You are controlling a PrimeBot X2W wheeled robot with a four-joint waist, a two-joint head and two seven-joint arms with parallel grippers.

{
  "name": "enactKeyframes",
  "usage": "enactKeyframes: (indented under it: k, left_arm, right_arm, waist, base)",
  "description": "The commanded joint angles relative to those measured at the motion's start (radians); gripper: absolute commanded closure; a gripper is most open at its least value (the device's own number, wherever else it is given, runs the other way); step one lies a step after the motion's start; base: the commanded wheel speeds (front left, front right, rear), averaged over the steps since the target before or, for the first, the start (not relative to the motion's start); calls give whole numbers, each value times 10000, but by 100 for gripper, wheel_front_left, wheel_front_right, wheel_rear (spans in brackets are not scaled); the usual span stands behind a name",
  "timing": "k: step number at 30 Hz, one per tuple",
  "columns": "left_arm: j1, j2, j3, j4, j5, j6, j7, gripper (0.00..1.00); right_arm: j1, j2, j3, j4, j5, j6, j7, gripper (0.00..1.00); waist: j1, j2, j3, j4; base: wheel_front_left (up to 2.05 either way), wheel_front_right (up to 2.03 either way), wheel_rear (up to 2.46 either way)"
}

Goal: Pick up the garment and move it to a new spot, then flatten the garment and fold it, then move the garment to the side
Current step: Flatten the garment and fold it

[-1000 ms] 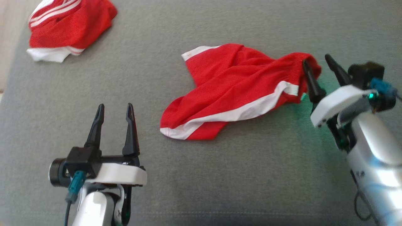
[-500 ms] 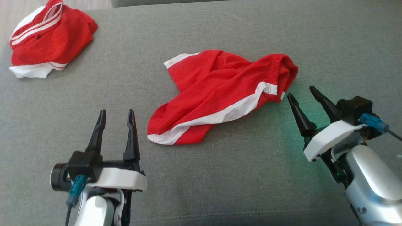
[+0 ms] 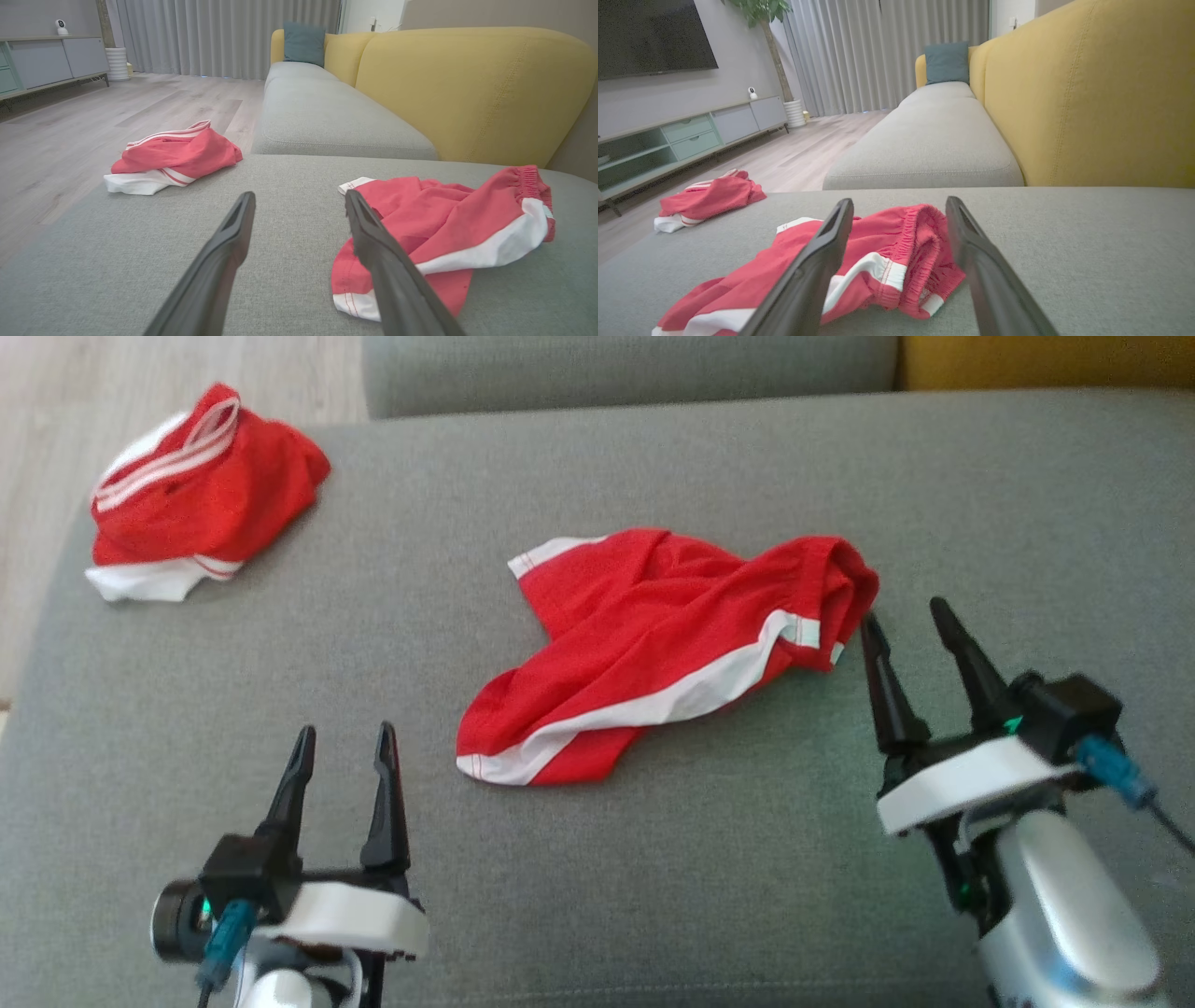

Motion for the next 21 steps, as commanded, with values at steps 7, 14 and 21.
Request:
enactKeyframes:
  k: [7,14,21]
  left_arm:
    - [531,10,369,-383,-339,154,-92,0]
    - [885,10,214,-414,-526,343,-92,0]
    - [883,10,156,-386,-534,394,-92,0]
  right_arm:
    - [981,741,-623,-1249,-867,-9,-144,0]
    - [1615,936,-1104,-1767,-1228,-9,-82,0]
    - [1883,951,-966,-1775,-1125,-9,-92,0]
  waist:
    - [0,-1,-913,-83]
    - [0,-1,-1134,-43]
    - [0,-1,-1200,-4]
  base:
    - [0,0,0]
    - [0,0,0]
    - [0,0,0]
